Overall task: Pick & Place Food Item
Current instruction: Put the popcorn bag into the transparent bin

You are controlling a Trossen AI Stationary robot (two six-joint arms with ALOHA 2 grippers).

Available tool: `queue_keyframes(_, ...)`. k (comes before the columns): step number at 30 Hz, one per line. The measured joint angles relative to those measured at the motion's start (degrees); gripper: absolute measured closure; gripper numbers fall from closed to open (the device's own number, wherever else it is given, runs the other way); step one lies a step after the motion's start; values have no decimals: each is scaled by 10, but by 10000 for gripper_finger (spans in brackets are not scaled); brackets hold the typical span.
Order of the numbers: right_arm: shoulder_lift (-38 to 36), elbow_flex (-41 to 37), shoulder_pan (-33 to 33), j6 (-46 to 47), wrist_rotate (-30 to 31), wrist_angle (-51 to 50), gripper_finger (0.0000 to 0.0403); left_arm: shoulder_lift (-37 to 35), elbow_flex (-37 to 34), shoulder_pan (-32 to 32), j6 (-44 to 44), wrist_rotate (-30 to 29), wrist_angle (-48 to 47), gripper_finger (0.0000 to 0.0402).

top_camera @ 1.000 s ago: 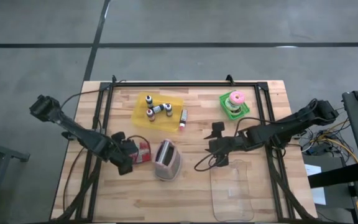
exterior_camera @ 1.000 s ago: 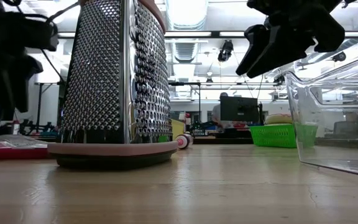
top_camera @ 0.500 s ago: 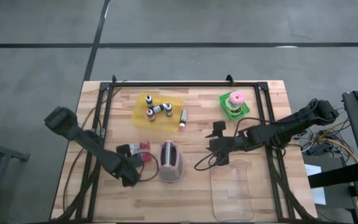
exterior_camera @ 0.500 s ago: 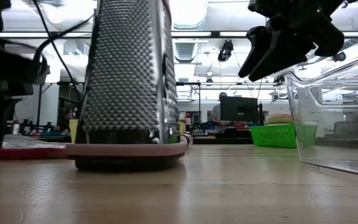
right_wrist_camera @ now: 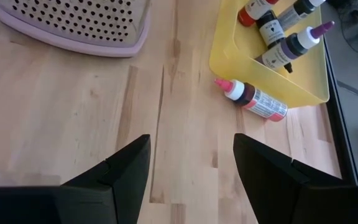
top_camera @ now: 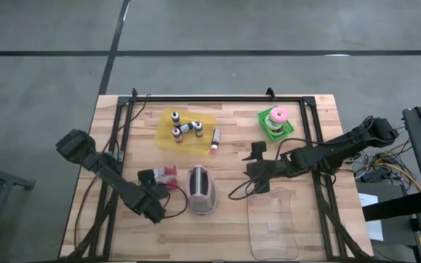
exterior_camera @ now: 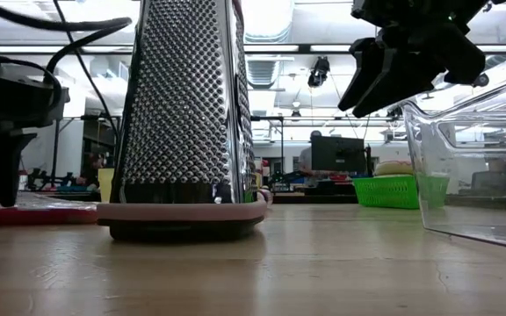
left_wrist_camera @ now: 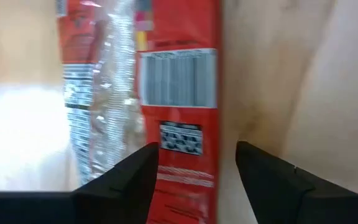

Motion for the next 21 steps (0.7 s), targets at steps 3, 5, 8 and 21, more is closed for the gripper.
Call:
queue_keyframes(3, 0, 0, 0, -1, 2, 0, 177, 7, -8, 0, 2, -20, -2, 202)
queue_keyframes(5, 0, 0, 0, -3, 3, 0, 177, 13, -11, 0, 2, -32, -4, 222)
queue_keyframes(8, 0, 0, 0, -4, 3, 0, 177, 19, -13, 1, 3, -38, -8, 256)
queue_keyframes(21, 0, 0, 0, -5, 7, 0, 177, 26, 18, 2, -23, -54, -95, 400)
